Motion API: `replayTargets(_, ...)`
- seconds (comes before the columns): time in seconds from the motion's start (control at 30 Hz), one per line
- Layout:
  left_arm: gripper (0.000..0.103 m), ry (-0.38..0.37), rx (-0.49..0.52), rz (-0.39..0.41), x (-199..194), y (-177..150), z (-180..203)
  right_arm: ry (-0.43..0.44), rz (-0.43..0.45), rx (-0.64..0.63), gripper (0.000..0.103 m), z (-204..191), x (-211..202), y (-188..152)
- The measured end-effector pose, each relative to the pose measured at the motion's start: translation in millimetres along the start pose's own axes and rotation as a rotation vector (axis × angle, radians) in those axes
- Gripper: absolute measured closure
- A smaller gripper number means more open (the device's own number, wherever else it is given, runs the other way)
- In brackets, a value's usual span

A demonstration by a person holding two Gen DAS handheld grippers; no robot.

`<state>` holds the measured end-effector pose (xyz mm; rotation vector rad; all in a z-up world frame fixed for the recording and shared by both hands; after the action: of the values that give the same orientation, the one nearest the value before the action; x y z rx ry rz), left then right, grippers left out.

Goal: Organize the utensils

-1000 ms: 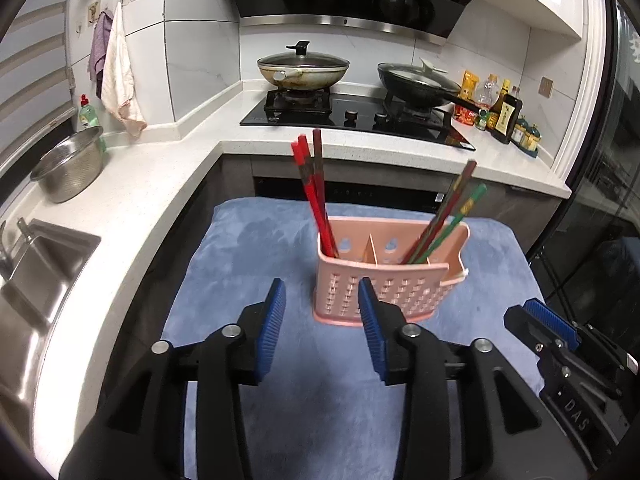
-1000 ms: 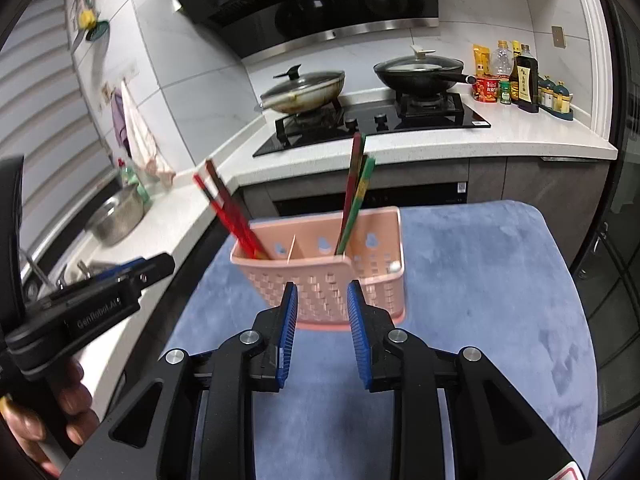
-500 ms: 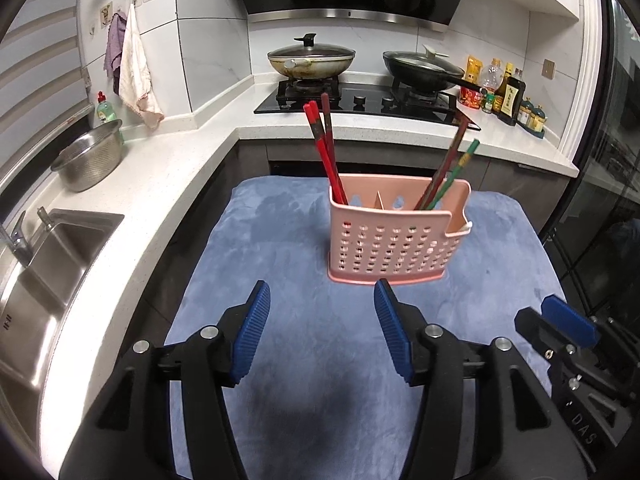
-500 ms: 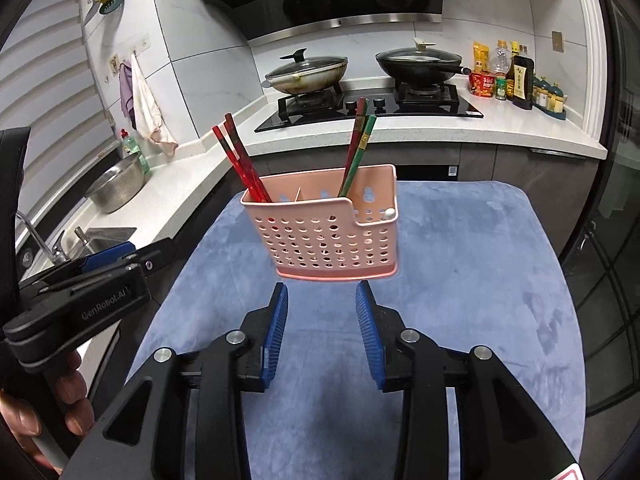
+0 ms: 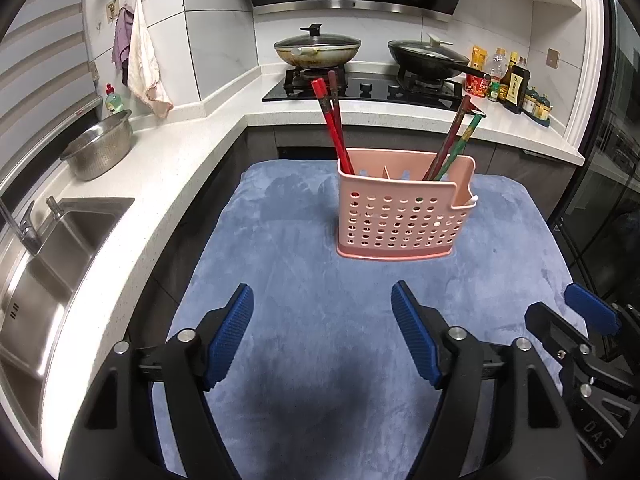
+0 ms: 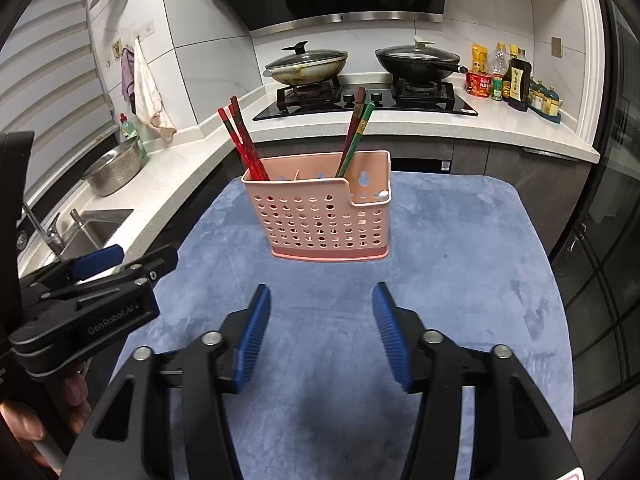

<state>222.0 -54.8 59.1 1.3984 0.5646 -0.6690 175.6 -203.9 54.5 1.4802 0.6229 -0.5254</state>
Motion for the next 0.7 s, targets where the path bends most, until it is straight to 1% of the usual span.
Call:
replayTargets(0.07,0.031,0.003,-0.002,0.001,0.0,-1.5,-1.2,-0.002,0.0,0.004,0.042,0.8,-0.5,-1.3)
replayTargets(0.2,0.03,0.007,-0.003,-0.006,0.9,-2.8,-1.9,-0.005,-0.004,0.01,0.035,2.3,0.0,-1.4)
replayTargets(0.3,0.025,0.012,-0.006,-0.007,2.1,-3.1,-2.8,-0.009,-0.01,0.007,0.028,1.6,1.5,-0.9)
replayTargets(0.43,0.024,0.018,-0.002,-0.01,4.6,-3.3,-3.7,-0.021,-0.016,-0.001,0.019,1.1,3.3,-1.3)
replayTargets(0.5,0.023,0.021,-0.002,-0.011,5.8,-3.4,-4.1,-0.028,-0.024,0.002,0.019,2.2,5.7,-1.3)
replayTargets(0.53,0.02,0.025,-0.001,-0.01,5.9,-3.8,-4.1,-0.029,-0.025,0.005,0.018,3.2,6.3,-1.8)
replayTargets(0.63,0.015,0.033,0.0,0.0,5.6,-3.6,-3.3,-0.038,-0.032,0.015,0.015,5.8,8.0,-2.9)
replayTargets(0.67,0.015,0.036,0.003,0.002,5.7,-3.5,-3.3,-0.038,-0.033,0.019,0.007,6.6,8.1,-3.4)
replayTargets(0.7,0.013,0.038,0.008,0.005,5.7,-3.4,-2.8,-0.039,-0.038,0.025,0.006,7.6,8.9,-3.9)
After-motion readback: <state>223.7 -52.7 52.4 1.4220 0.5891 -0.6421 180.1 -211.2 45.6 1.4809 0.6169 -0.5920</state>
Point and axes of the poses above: each gripper's, at about its wrist camera, not at the fingertips, and x roughly the way its jaws point, z to its right, y to its top, the point moved 3 cm from there along x, roughly the way its jaws point, and after that the axes turned 11 degrees about -x, right-handed, at the moved point
